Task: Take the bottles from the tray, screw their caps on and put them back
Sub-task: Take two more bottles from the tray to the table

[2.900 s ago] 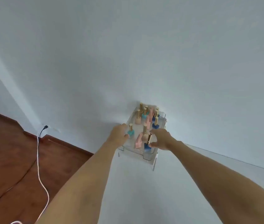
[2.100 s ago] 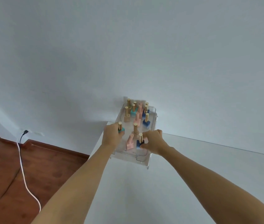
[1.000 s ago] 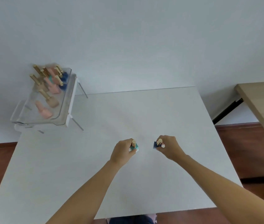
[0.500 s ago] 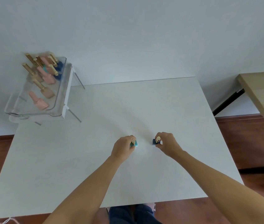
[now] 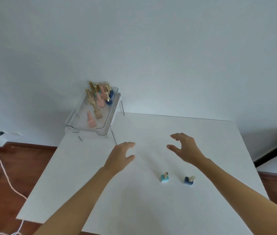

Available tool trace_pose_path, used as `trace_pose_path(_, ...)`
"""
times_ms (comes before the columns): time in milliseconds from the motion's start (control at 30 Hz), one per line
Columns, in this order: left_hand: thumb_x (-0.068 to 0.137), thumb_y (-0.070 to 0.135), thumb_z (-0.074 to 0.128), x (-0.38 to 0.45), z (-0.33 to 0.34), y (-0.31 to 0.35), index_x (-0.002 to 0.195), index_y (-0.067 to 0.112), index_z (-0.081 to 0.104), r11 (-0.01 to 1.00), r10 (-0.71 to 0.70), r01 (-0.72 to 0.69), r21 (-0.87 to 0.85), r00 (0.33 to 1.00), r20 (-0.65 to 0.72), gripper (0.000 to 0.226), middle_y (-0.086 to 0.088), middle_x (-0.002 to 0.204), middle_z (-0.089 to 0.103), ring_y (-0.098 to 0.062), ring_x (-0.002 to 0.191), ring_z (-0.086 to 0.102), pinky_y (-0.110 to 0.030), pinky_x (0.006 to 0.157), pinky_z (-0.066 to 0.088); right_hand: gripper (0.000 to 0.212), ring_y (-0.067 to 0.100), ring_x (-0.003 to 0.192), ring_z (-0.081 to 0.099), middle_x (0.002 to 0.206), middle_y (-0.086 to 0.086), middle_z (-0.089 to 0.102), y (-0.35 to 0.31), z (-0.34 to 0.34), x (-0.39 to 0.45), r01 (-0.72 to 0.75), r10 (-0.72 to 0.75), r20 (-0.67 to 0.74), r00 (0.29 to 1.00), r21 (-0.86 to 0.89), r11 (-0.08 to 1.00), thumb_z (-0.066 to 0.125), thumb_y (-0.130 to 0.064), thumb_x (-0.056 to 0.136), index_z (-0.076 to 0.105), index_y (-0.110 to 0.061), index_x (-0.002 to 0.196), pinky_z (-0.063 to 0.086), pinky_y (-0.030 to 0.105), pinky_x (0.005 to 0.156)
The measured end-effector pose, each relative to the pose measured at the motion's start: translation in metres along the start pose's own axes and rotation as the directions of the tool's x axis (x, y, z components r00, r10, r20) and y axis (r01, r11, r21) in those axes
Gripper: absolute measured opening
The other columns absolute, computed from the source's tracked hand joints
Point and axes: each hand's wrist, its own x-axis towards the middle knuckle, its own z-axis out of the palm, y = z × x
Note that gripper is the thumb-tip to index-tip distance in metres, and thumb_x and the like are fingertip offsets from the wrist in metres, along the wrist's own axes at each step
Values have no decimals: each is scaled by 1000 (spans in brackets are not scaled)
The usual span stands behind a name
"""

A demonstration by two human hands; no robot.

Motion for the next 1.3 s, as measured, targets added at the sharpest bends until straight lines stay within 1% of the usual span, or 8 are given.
trace_pose_path(133,82,15,75,-1,-67,-21,122,11,65,999,-45,39,-33,973,-225,41,-2,118,69,-7,103,60,-20,95,45,41,16,101,62,112,6,66,-62,5,44,127,-127,1,992,24,992,69,-31,85,59,-11,120,40,20,87)
trace_pose_path(367,81,16,76,17,-152,-69,112,5,68,992,-121,126,-18,888,-443,33,-8,107,72,-20,98,66,-23,88,47,39,21,100,63,111,10,68,-159,33,114,291,-291,23,956,31,956,69,-22,85,59,-7,120,45,27,91)
trace_pose_path(500,79,13,77,43,-174,-92,116,2,65,977,-210,210,-38,913,-349,41,-12,112,69,-24,103,64,-30,93,50,40,24,100,64,113,13,67,-196,54,148,293,-295,65,953,38,955,71,-18,84,59,-4,119,49,31,93)
trace_pose_path(667,83,24,73,73,-169,-106,92,9,62,978,-207,209,-13,954,-218,21,-20,103,68,-33,97,63,-46,86,52,44,24,100,62,114,16,65,-220,82,186,216,-221,116,968,57,975,73,-13,81,58,-2,121,45,25,89)
trace_pose_path(767,82,25,71,86,-162,-116,89,-1,65,974,-224,225,-11,964,-143,27,-21,97,68,-36,95,64,-51,84,52,48,24,104,60,117,15,63,-230,97,204,189,-193,161,968,38,981,74,-12,80,56,-3,123,45,26,90)
trace_pose_path(933,75,22,78,100,-153,-133,89,0,68,970,-242,243,10,969,-50,28,-15,89,69,-30,83,66,-41,74,53,52,27,108,59,119,16,62,-240,114,225,217,-209,215,954,-15,976,77,-7,76,56,-2,123,48,34,96)
trace_pose_path(1033,74,19,77,104,-149,-139,80,7,64,970,-237,239,36,970,-61,19,-6,79,64,-23,73,61,-29,63,42,49,28,108,59,117,16,63,-244,123,232,247,-227,235,945,-61,967,77,-7,75,58,-2,119,48,36,97)
trace_pose_path(1300,77,17,76,105,-146,-142,86,4,67,974,-217,221,44,972,-86,17,-13,89,71,-28,83,66,-34,71,51,37,32,103,61,106,16,67,-247,138,241,227,-196,275,941,-87,970,78,-12,74,61,-2,106,47,44,98)
